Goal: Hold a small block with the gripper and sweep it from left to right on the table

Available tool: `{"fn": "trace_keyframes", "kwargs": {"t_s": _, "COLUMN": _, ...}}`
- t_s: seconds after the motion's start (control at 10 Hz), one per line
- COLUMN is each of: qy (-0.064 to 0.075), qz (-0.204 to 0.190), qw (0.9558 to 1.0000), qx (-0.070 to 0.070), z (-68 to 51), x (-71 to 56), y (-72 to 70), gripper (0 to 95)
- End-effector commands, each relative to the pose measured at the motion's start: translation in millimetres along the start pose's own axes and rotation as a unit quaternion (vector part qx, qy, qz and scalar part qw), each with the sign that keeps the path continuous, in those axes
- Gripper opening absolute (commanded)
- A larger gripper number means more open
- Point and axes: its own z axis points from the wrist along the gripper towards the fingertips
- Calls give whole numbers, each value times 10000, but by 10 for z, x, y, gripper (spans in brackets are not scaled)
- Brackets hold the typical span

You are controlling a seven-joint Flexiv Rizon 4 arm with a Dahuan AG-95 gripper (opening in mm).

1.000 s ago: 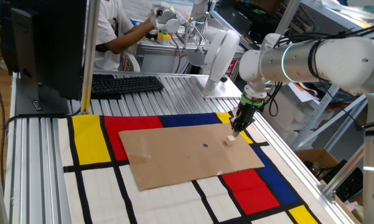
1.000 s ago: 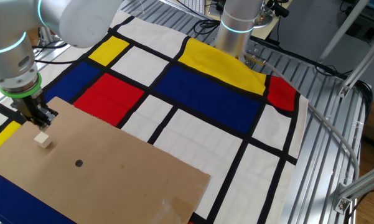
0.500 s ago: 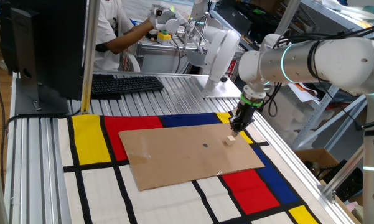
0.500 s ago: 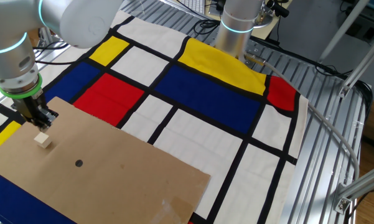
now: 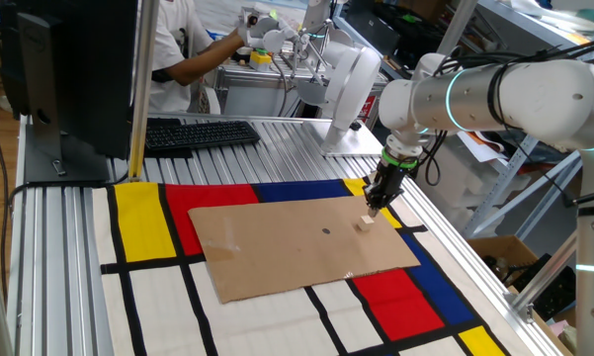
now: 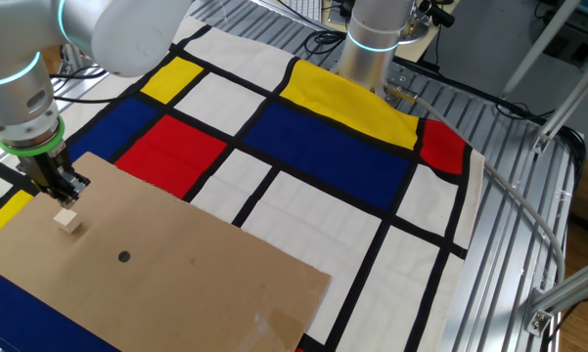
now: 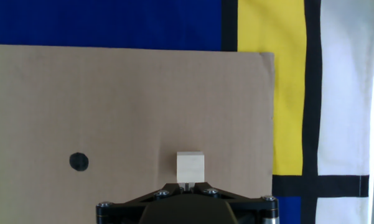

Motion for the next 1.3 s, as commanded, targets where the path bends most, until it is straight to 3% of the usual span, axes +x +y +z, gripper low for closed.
{"fn": "trace_keyframes", "kwargs": {"t_s": 0.1, "qy": 16, "qz": -19, "qw": 10000, "qx": 2, "z": -9, "x": 9, "y": 3, "gripper": 0}}
{"fn": "trace_keyframes", "kwargs": {"t_s": 1.0, "qy": 37, "qz": -38, "qw": 10000, "qx": -44, "z": -8, "x": 9, "y": 2, "gripper": 0}}
{"fn": "trace_keyframes", "kwargs": {"t_s": 1.3, "qy": 131, "qz": -81, "qw": 9999, "qx": -66, "z": -8, "x": 9, "y": 2, "gripper": 0}}
